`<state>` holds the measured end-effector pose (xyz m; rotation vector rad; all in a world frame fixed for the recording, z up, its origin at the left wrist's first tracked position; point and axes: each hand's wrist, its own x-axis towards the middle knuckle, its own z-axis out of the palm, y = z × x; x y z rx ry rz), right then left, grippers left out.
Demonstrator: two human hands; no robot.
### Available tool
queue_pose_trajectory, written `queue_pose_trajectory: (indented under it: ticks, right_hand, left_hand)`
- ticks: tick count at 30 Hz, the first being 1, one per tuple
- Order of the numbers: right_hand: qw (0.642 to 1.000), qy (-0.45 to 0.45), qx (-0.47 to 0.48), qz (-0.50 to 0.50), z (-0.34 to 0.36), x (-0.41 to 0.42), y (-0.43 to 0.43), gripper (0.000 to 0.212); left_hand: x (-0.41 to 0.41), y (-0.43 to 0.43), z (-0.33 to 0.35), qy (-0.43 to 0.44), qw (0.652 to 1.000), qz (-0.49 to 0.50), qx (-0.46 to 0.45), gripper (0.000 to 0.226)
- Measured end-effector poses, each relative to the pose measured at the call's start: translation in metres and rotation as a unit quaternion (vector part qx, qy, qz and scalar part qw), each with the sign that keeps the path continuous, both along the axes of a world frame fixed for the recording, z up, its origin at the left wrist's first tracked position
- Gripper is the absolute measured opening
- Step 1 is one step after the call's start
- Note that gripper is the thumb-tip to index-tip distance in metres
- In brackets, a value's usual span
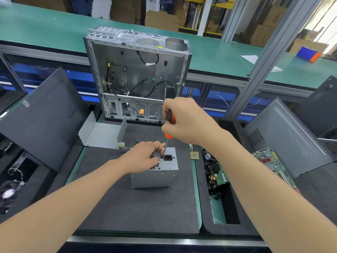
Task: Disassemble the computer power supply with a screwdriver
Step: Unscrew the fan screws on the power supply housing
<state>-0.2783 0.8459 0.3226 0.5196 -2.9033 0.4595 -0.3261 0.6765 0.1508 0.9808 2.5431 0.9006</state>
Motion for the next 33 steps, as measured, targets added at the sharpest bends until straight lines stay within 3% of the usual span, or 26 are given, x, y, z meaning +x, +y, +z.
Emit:
queue_pose_trajectory:
  ticks: [25, 27, 30, 33]
  right_hand:
    - [1.0, 0.011, -0.01, -0.013, 0.01, -0.004, -0.001, 0.01]
    - [0.999, 0.024, -0.022, -0.019, 0.012, -0.005, -0.001, 0.008]
    - [0.999, 0.032, -0.034, -0.017, 0.013, -0.008, -0.004, 0.007]
    - [0.999, 0.032, -0.035, -0.006, 0.012, -0.011, -0.012, 0.006]
  left_hand:
    - [-0.005, -0.007, 0.001, -0.009, 0.998, 0.025, 0.057, 0.006]
    - [-0.009, -0.016, 0.002, -0.013, 0.995, 0.058, 0.076, 0.008]
    - [-0.018, -0.047, -0.001, 0.013, 0.973, 0.187, 0.132, 0.011]
    - [-0.018, -0.086, -0.026, 0.034, 0.957, 0.269, 0.098, 0.013]
